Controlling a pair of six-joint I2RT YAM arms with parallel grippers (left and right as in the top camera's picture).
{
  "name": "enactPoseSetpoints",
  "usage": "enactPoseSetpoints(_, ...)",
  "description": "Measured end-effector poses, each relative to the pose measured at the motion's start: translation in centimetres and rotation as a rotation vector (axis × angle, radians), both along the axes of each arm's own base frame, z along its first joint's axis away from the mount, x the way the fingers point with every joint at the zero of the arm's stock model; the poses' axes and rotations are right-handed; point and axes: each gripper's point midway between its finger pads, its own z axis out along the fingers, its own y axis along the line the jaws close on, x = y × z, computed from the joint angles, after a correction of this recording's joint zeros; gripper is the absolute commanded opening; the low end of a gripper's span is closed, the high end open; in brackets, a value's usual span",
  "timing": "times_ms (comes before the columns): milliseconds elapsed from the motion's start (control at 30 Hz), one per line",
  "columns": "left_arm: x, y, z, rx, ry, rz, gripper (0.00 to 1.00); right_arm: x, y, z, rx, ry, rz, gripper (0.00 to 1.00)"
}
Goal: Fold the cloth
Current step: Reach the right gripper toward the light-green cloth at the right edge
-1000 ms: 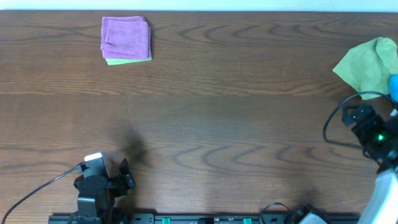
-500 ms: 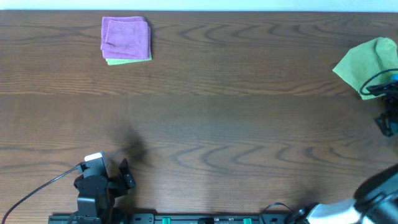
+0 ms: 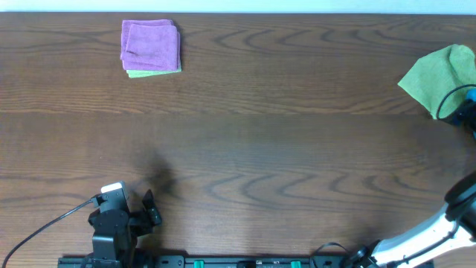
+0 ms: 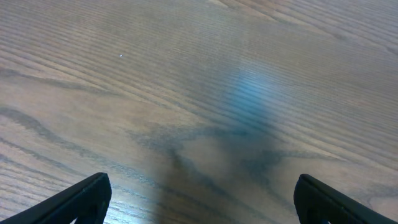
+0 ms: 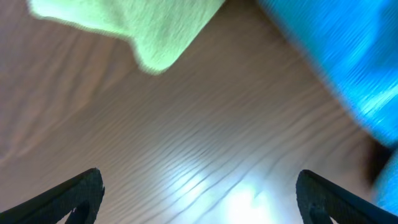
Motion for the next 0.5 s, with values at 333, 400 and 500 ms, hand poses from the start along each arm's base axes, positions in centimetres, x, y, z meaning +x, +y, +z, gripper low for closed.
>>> enactPoseSetpoints(333, 0.0, 0.0, 0.0, 0.000, 0.000, 0.000, 0.95, 5.1, -2.0, 0.0, -0.195, -0.075, 0.225, 0.99)
enactPoseSetpoints(400, 0.0, 0.0, 0.0, 0.000, 0.000, 0.000, 0.95, 6.9, -0.9, 0.4, -0.214, -0.110, 0.281, 0.99)
enactPoseSetpoints(500, 0.0, 0.0, 0.0, 0.000, 0.000, 0.000, 0.95, 9.7, 1.4, 0.9, -0.242, -0.156, 0.368, 0.99)
